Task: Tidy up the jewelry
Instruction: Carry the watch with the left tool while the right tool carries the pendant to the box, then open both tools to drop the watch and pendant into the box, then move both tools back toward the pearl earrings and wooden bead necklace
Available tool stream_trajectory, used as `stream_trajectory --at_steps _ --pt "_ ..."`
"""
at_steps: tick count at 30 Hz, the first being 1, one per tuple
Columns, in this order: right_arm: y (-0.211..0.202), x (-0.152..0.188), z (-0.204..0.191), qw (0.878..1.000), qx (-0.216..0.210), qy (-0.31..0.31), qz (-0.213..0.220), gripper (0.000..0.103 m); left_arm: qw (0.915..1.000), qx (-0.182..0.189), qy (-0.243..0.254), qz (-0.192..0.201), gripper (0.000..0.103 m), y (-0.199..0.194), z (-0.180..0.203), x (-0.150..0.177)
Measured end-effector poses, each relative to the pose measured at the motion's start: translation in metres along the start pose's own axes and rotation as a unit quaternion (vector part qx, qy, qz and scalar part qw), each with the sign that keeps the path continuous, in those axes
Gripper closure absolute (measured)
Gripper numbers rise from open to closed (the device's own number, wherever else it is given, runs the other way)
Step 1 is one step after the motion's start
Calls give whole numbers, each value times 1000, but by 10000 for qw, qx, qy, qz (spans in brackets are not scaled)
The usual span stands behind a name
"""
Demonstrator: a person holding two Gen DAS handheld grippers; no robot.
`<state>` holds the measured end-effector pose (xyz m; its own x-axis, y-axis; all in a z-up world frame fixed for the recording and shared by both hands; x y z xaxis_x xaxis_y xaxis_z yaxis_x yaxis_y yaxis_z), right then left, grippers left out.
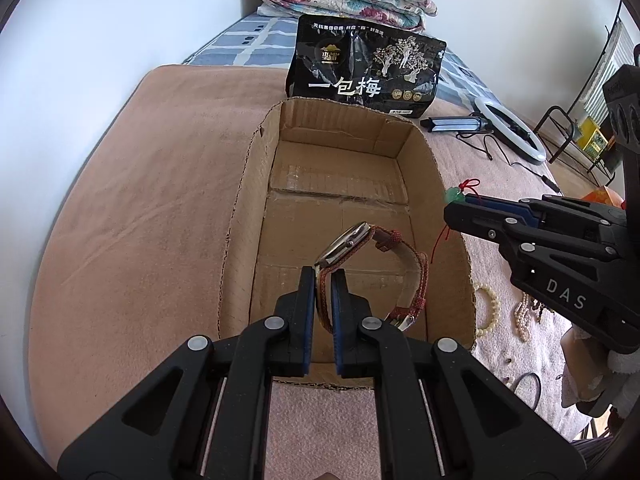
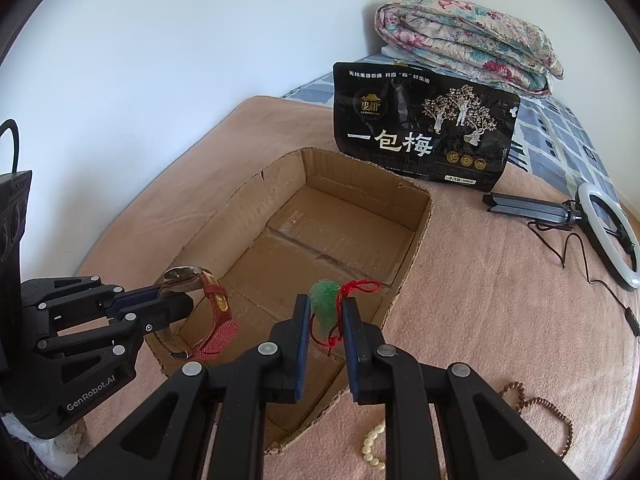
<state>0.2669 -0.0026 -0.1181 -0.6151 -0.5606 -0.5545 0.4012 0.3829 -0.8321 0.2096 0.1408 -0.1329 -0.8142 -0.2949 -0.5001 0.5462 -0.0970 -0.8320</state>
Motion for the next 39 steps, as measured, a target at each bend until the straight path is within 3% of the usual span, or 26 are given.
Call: stream_trajectory --at_steps 10,12,13,17,18,26,34,39 --pt "11 -2 -2 10000 -23 -30 -27 87 9999 37 50 -96 97 9 -3 0" --pt "9 -3 -3 10000 35 -49 34 71 9999 55 53 -99 95 9 -3 1" --pt "7 -3 -2 10000 64 -45 62 67 9999 71 54 -114 93 9 -3 1" --pt "0 -4 1 9998 165 36 145 47 10000 39 72 -26 64 4 -2 0" --pt "-3 -4 2 9997 172 62 162 47 10000 24 80 14 63 2 -2 0" --pt "-30 5 9 9992 261 167 262 46 9999 -42 16 120 63 -16 2 2" --pt "-70 23 19 9980 449 197 396 29 9993 -15 170 332 63 -41 19 8" --pt "-101 41 35 9957 602 373 592 12 9983 -5 386 436 63 -56 39 17"
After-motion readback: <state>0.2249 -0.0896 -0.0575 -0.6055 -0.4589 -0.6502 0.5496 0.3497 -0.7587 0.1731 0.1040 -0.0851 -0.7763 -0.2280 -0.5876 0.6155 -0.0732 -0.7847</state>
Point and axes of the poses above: each gripper's, at about its wrist camera, not at the fingertips, and y roughly the way its jaws point, z to its right, x to its underside, the point moved 2 cm from there along y, roughly the way its jaws point, and after that the axes turned 9 degrees about -y, right-handed, at the moved point
